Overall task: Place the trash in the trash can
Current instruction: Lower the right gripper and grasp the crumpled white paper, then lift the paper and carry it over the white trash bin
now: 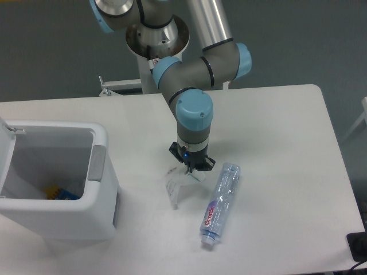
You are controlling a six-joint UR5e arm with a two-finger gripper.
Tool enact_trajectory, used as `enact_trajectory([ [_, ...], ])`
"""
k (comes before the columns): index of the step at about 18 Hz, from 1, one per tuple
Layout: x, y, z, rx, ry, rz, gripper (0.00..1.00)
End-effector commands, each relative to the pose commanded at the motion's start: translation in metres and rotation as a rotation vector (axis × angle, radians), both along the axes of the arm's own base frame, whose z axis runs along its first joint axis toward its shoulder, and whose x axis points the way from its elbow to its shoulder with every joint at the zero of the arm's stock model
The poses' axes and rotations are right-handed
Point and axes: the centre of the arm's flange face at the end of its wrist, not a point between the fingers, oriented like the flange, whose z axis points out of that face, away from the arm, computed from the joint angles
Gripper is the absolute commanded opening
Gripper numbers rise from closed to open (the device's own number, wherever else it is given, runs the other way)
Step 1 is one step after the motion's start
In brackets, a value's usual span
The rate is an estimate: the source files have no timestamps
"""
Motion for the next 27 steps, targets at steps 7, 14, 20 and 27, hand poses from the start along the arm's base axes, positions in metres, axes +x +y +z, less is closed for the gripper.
enact_trajectory([
  [7, -0.028, -0.006, 0.052, 0.097, 0.024, 0.055, 0.0],
  [14, -0.053, 0.017, 0.133, 0.295, 0.046, 0.243, 0.0],
  [20, -0.054, 0.03, 0.167, 0.406, 0.006, 0.308, 0.0],
  [27, 0.003, 0.026, 0.263, 0.601, -0.022, 0.285, 0.0],
])
